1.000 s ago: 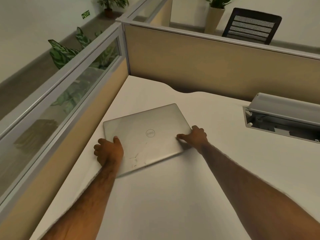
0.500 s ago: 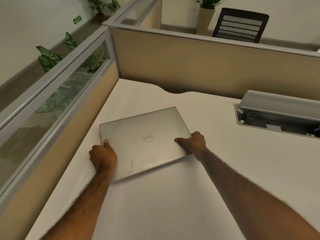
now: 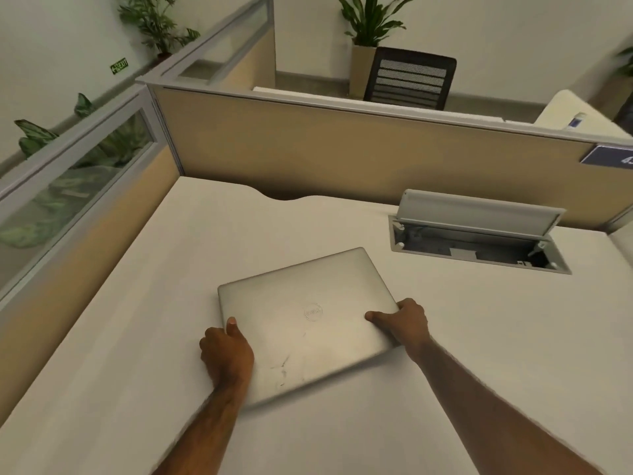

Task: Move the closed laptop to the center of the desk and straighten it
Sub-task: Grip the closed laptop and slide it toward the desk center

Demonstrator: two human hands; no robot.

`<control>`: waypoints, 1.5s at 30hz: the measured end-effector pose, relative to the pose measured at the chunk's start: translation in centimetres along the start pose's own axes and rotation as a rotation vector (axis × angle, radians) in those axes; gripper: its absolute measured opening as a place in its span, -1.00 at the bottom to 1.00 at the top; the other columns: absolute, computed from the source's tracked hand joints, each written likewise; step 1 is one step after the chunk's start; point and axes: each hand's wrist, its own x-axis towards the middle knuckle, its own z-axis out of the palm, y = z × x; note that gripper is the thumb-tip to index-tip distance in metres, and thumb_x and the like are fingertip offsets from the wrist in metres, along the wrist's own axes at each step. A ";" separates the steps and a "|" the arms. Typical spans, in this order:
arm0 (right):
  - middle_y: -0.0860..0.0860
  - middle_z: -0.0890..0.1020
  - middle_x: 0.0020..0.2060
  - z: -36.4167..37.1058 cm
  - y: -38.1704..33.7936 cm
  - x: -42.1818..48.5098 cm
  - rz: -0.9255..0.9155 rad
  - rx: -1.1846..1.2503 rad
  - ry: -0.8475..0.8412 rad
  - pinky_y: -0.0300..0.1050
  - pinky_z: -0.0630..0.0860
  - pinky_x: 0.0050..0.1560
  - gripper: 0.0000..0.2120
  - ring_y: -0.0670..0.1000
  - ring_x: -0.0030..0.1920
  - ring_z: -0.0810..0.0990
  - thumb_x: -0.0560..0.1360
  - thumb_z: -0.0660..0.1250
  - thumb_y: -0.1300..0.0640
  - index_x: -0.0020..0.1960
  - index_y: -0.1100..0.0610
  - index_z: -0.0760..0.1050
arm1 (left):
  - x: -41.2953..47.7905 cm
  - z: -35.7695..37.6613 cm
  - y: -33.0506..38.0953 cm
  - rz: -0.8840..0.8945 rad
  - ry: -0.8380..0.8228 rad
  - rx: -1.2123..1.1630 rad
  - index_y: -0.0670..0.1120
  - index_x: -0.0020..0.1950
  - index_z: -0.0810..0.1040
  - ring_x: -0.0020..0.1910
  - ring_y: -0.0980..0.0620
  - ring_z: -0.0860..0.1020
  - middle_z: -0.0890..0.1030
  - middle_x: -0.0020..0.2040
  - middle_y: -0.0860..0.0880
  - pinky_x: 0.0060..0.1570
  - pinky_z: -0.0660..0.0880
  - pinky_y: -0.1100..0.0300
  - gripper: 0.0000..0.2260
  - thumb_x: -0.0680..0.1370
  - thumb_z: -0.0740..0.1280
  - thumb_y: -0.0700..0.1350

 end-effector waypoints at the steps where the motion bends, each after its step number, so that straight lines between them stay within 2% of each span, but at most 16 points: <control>1: 0.12 0.59 0.18 -1.2 0.7 0.2 0.000 -0.007 0.001 0.20 0.58 0.21 -0.20 0.20 0.19 0.60 0.17 0.64 -0.16 0.26 0.21 0.50 | -1.5 0.7 0.0 -0.008 -0.006 -0.001 -0.37 0.17 0.48 0.15 -0.41 0.53 0.53 0.17 -0.40 0.14 0.49 -0.22 -0.52 0.64 0.15 0.08; 9: 0.13 0.60 0.17 -8.6 6.6 1.6 0.026 0.008 -0.004 0.24 0.55 0.25 -0.21 0.21 0.18 0.61 0.17 0.65 -0.15 0.25 0.20 0.49 | -10.1 4.9 1.7 -0.013 -0.031 0.029 -0.36 0.18 0.46 0.17 -0.41 0.52 0.52 0.19 -0.39 0.14 0.49 -0.22 -0.53 0.65 0.14 0.07; 18: 0.08 0.61 0.15 -12.7 12.5 2.0 0.085 -0.002 0.007 0.20 0.53 0.26 -0.22 0.19 0.18 0.61 0.17 0.63 -0.19 0.25 0.16 0.50 | -15.5 8.3 1.8 0.027 -0.040 0.105 -0.36 0.18 0.45 0.18 -0.41 0.51 0.51 0.20 -0.39 0.13 0.48 -0.23 -0.53 0.65 0.12 0.08; 29: 0.10 0.65 0.08 -14.0 14.9 2.8 0.031 0.032 -0.027 0.18 0.61 0.16 -0.25 0.19 0.12 0.64 0.14 0.64 -0.17 0.18 0.20 0.55 | -18.4 8.9 0.9 0.013 0.011 0.120 -0.36 0.18 0.46 0.17 -0.41 0.52 0.53 0.19 -0.38 0.11 0.49 -0.23 -0.52 0.64 0.14 0.08; 35: 0.09 0.66 0.04 -14.0 15.3 3.1 0.003 0.022 -0.028 0.15 0.63 0.11 -0.34 0.17 0.07 0.65 0.16 0.63 -0.16 0.11 0.19 0.57 | -18.4 9.1 1.0 0.031 0.023 0.135 -0.36 0.21 0.45 0.19 -0.40 0.52 0.53 0.21 -0.37 0.15 0.49 -0.23 -0.50 0.64 0.12 0.10; 45: 0.11 0.62 0.10 -13.6 15.6 3.1 -0.011 0.013 -0.011 0.17 0.61 0.15 -0.30 0.19 0.12 0.62 0.18 0.63 -0.16 0.16 0.20 0.56 | -18.3 8.9 1.3 0.074 -0.001 0.187 -0.37 0.23 0.44 0.24 -0.40 0.48 0.50 0.24 -0.38 0.19 0.47 -0.23 -0.54 0.65 0.15 0.04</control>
